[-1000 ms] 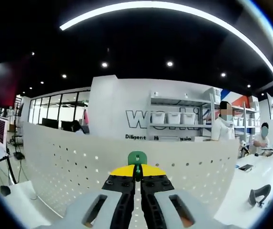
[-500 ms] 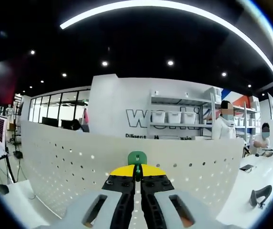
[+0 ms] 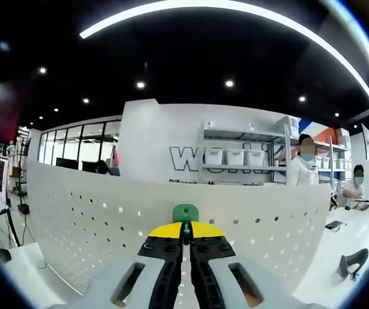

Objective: Insert the hook assembly into the mounting plate slot until the hook locks in place.

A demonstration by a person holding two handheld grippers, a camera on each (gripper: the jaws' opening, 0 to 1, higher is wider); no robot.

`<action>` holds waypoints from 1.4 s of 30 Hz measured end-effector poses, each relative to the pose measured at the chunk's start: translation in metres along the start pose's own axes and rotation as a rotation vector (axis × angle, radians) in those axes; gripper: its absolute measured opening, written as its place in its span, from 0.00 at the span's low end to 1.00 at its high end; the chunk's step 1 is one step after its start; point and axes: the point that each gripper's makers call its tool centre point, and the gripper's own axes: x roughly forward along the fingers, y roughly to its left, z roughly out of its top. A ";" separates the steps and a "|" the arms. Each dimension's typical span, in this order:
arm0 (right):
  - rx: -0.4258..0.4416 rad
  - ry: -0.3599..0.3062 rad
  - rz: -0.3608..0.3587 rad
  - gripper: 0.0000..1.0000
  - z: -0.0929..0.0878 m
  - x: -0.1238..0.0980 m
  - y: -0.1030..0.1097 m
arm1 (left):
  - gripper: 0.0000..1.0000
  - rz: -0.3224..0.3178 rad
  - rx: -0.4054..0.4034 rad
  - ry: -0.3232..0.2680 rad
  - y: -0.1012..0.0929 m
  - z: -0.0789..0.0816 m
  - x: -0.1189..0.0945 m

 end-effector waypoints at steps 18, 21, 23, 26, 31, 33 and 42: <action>-0.007 -0.001 0.002 0.02 0.001 0.003 -0.001 | 0.49 -0.105 0.060 0.039 -0.015 0.003 0.003; -0.009 -0.001 0.002 0.02 0.001 0.003 -0.001 | 0.48 -0.115 0.066 0.036 -0.016 0.005 0.003; 0.002 0.004 0.004 0.02 0.000 0.004 -0.001 | 0.48 -0.121 0.065 0.033 -0.017 0.006 0.003; 0.000 0.000 0.003 0.02 0.002 0.004 -0.001 | 0.47 -0.125 0.065 0.034 -0.017 0.006 0.002; 0.002 -0.002 0.004 0.02 0.002 0.005 0.000 | 0.47 -0.129 0.063 0.038 -0.018 0.005 0.000; 0.001 -0.003 0.004 0.02 0.002 0.005 0.000 | 0.46 -0.129 0.063 0.038 -0.018 0.004 0.000; 0.009 -0.003 0.001 0.02 0.000 0.005 -0.001 | 0.46 -0.128 0.059 0.034 -0.017 0.004 0.000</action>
